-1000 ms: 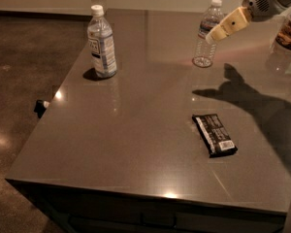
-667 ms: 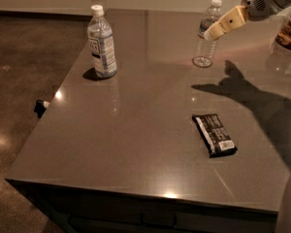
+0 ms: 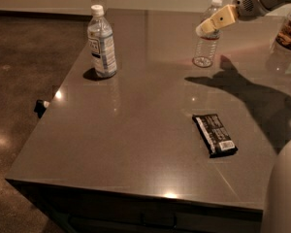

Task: Move water bottle near blue plastic bottle

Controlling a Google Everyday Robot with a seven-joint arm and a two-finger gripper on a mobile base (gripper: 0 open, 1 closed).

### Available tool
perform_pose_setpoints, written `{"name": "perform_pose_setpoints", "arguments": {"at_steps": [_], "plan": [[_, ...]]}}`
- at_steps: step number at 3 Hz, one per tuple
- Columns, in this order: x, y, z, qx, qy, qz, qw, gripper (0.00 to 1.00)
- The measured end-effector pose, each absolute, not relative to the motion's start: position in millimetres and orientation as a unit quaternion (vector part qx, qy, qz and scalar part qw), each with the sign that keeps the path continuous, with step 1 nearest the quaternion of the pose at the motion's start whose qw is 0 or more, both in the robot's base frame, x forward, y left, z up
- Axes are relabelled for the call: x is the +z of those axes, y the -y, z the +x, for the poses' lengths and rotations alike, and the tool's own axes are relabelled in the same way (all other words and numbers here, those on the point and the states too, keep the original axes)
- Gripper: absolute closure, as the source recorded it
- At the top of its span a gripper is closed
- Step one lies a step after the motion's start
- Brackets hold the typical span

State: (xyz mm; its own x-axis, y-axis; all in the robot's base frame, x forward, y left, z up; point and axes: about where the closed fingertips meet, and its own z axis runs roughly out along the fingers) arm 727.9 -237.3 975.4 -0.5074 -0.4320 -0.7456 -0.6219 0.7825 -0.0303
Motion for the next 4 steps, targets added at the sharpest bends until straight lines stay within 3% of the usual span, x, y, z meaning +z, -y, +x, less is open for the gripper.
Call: {"name": "perform_pose_setpoints", "arguments": {"at_steps": [1, 2, 4], "plan": [[973, 235, 736, 0.124, -0.861, -0.3, 0.393, 0.0], [972, 235, 741, 0.128, -0.861, -0.292, 0.397, 0.13], [973, 231, 746, 0.136, -0.856, -0.294, 0.402, 0.59]]}}
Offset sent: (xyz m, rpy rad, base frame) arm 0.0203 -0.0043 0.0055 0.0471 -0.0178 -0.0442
